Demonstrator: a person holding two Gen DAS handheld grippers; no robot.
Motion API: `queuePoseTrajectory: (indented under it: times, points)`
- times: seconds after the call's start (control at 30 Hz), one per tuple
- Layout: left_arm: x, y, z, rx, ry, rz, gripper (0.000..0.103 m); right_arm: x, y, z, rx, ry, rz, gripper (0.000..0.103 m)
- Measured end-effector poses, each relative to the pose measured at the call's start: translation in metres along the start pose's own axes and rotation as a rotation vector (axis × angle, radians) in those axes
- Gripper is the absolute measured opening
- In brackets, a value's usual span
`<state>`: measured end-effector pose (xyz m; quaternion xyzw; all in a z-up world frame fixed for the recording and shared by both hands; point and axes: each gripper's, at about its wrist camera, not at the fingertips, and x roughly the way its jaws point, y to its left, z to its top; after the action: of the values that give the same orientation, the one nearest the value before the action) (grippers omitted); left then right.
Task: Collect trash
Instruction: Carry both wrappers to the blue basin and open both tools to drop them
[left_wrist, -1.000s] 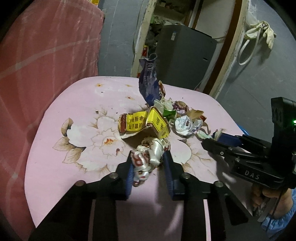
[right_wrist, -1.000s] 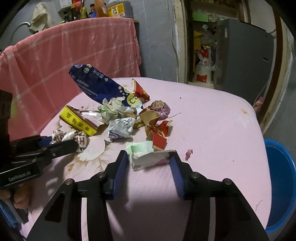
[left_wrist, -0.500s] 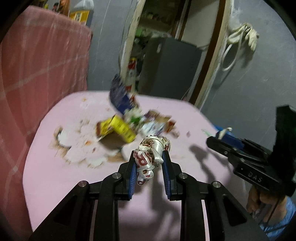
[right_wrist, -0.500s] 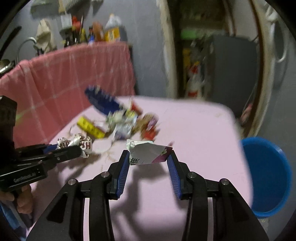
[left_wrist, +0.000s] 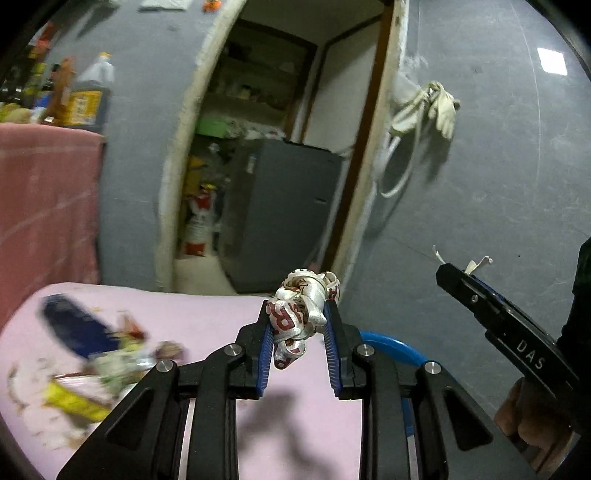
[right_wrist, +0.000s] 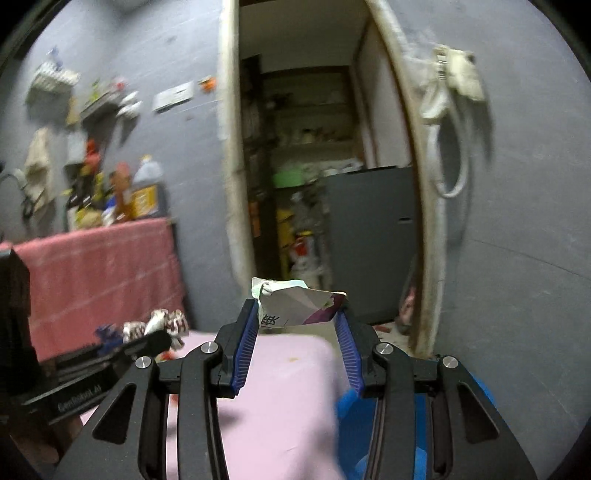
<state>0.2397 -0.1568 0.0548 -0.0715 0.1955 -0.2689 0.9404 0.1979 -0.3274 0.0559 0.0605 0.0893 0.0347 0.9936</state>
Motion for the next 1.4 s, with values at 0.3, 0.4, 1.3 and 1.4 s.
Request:
queuePoseTrajectory:
  times: [0.3, 0.4, 1.3, 1.4]
  points:
    - [0.103, -0.046, 0.000, 0.032, 0.234, -0.072, 0.021, 0.025, -0.089, -0.022, 0.140, 0.087, -0.155, 0.040]
    - [0.133, -0.056, -0.007, 0.046, 0.320, -0.089, 0.021, 0.031, -0.106, -0.034, 0.167, 0.131, -0.166, 0.042]
    - [0.074, -0.020, 0.006, -0.065, 0.108, 0.033, 0.077, 0.012, -0.116, -0.026, 0.204, 0.083, -0.152, 0.087]
    - [0.037, -0.002, 0.015, -0.071, 0.007, 0.080, 0.088, 0.001, -0.094, -0.012, 0.170, 0.013, -0.115, 0.103]
